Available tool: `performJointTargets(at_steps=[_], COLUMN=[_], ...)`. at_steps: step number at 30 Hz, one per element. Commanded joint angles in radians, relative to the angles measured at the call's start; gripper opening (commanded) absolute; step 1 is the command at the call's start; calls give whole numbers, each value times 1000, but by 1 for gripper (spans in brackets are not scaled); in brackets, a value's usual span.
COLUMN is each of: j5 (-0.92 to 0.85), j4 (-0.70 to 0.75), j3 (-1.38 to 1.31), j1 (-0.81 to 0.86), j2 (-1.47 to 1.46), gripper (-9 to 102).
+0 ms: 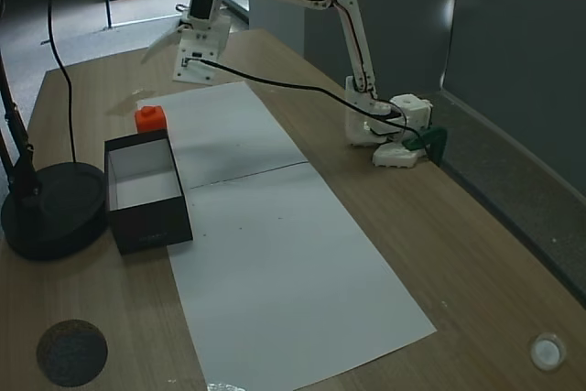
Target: Grab a orange square and put it in the box.
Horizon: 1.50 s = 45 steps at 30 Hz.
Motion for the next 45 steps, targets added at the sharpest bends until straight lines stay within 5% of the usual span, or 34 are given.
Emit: performJointTargets(at_steps=[1,24,45], j5=[-14,-74,-144], j4=[11,17,-2], j3=[-166,-710,-769], j1=[-20,-41,32], j2=[-57,-638,-716], gripper=[46,45,45])
